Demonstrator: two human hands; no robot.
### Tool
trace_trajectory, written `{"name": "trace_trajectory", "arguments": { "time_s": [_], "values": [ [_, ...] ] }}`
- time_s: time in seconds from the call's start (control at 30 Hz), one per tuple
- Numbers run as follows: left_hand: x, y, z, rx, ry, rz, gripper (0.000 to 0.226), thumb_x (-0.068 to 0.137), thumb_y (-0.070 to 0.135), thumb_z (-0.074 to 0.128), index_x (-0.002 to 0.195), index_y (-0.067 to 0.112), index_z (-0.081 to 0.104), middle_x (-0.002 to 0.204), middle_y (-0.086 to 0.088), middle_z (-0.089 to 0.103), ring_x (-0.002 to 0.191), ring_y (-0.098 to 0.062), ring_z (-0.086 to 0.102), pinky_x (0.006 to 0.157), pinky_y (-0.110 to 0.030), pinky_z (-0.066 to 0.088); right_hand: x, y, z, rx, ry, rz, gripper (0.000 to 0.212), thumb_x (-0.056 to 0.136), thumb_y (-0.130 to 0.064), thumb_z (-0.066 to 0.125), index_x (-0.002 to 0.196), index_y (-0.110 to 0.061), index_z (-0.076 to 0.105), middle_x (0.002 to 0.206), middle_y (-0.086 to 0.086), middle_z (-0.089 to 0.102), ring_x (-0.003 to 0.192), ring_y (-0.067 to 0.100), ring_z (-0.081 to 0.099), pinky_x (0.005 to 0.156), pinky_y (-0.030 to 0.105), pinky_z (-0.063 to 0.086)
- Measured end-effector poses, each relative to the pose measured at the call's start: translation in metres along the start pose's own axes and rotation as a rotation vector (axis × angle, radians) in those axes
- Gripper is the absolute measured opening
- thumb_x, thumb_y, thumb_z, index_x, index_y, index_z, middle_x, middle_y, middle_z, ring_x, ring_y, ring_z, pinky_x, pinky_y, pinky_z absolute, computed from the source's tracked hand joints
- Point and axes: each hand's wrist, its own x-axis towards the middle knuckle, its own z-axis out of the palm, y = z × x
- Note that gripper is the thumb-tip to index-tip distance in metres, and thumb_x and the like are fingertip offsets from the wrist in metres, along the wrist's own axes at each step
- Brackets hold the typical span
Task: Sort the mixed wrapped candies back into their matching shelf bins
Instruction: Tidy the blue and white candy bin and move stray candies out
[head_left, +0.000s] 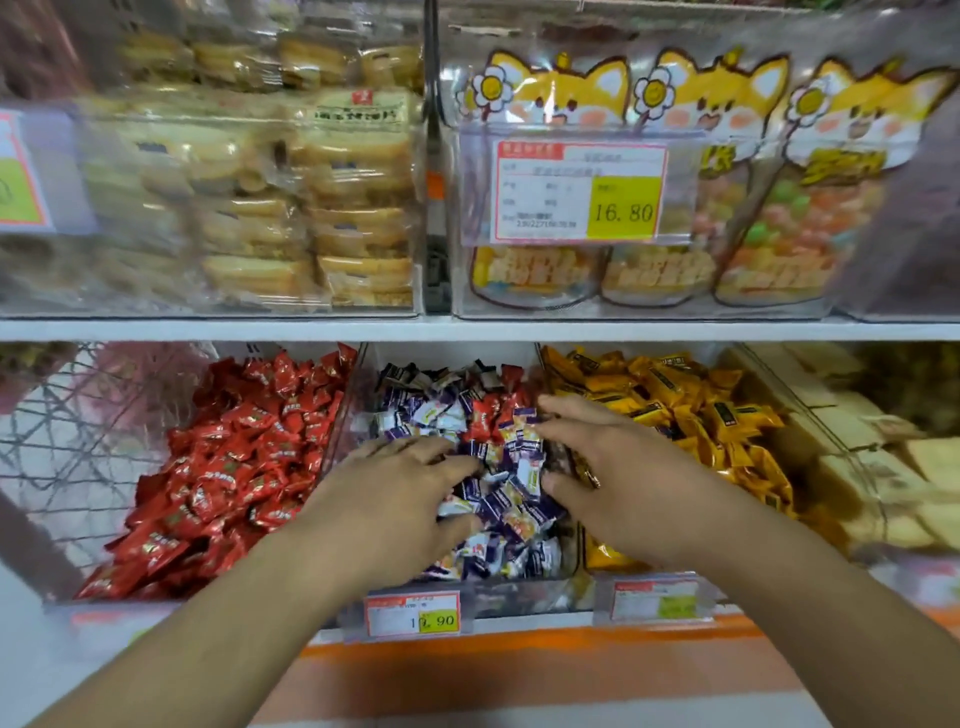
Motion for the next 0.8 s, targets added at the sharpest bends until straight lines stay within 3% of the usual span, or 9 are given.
{"name": "trace_trajectory", "arguments": {
  "time_s": [0.07,0.2,0.3,0.4,0.5,0.63,0.8],
  "values": [
    [-0.005,0.0,-0.001,0.063,0.028,-0.046,0.06,0.103,0.062,0.033,0.158,0.042,0.018,0.168,0.005,0.024,0.153,-0.023,0.023,0.127,-0.044,0.013,0.003,0.001,-0.004,-0.003,-0.014,-0.008,0.06,0.104,-0.042,0.056,0.159,-0.029,0.035,0.168,-0.025,0.007,0.155,-0.001,0.0,0.117,0.018,0.004],
    [-0.004,0.007,-0.006,0.046,0.006,-0.128,0.06,0.105,0.059,0.029,0.16,0.038,0.018,0.172,-0.003,0.006,0.158,-0.032,-0.004,0.127,-0.05,-0.004,0.004,0.002,-0.009,0.009,-0.036,-0.011,0.06,0.103,-0.044,0.058,0.158,-0.029,0.038,0.169,-0.023,0.008,0.156,0.002,0.001,0.121,0.023,0.006],
    [0.015,0.01,-0.015,-0.142,0.146,-0.132,0.052,0.104,0.054,0.041,0.152,0.034,0.041,0.162,0.0,0.032,0.15,-0.028,0.023,0.124,-0.047,0.024,0.003,0.002,-0.009,0.031,-0.041,-0.012,0.059,0.102,-0.047,0.058,0.156,-0.032,0.04,0.168,-0.025,0.009,0.156,0.002,0.002,0.127,0.03,0.011],
    [0.053,0.01,-0.014,-0.299,0.326,-0.084,0.039,0.103,0.03,0.058,0.142,0.027,0.056,0.138,-0.004,0.058,0.128,-0.027,0.054,0.103,-0.042,0.05,0.003,0.004,-0.011,0.113,-0.037,0.01,0.052,0.101,-0.045,0.06,0.151,-0.035,0.046,0.165,-0.03,0.013,0.155,0.003,0.01,0.125,0.031,0.017],
    [0.086,0.005,-0.01,-0.315,0.334,-0.047,0.051,0.098,0.015,0.063,0.146,0.03,0.053,0.139,-0.006,0.057,0.125,-0.029,0.057,0.103,-0.041,0.05,0.004,0.008,-0.012,0.17,-0.009,0.011,0.042,0.101,-0.043,0.062,0.142,-0.039,0.055,0.161,-0.034,0.02,0.153,0.001,0.018,0.121,0.027,0.02],
    [0.109,0.002,-0.007,-0.304,0.232,-0.023,0.058,0.096,0.014,0.068,0.149,0.03,0.051,0.147,-0.002,0.052,0.13,-0.025,0.053,0.109,-0.034,0.044,0.005,0.011,-0.013,0.184,-0.001,-0.003,0.039,0.101,-0.041,0.062,0.14,-0.039,0.057,0.16,-0.034,0.023,0.151,-0.002,0.019,0.116,0.021,0.017],
    [0.115,0.003,-0.004,-0.287,0.299,0.011,0.036,0.089,0.01,0.072,0.121,0.025,0.071,0.129,0.0,0.064,0.117,-0.022,0.06,0.101,-0.032,0.049,0.007,0.013,-0.011,0.198,0.024,0.0,0.036,0.099,-0.041,0.065,0.135,-0.04,0.06,0.159,-0.034,0.026,0.15,-0.003,0.02,0.116,0.02,0.016]
  ]
}}
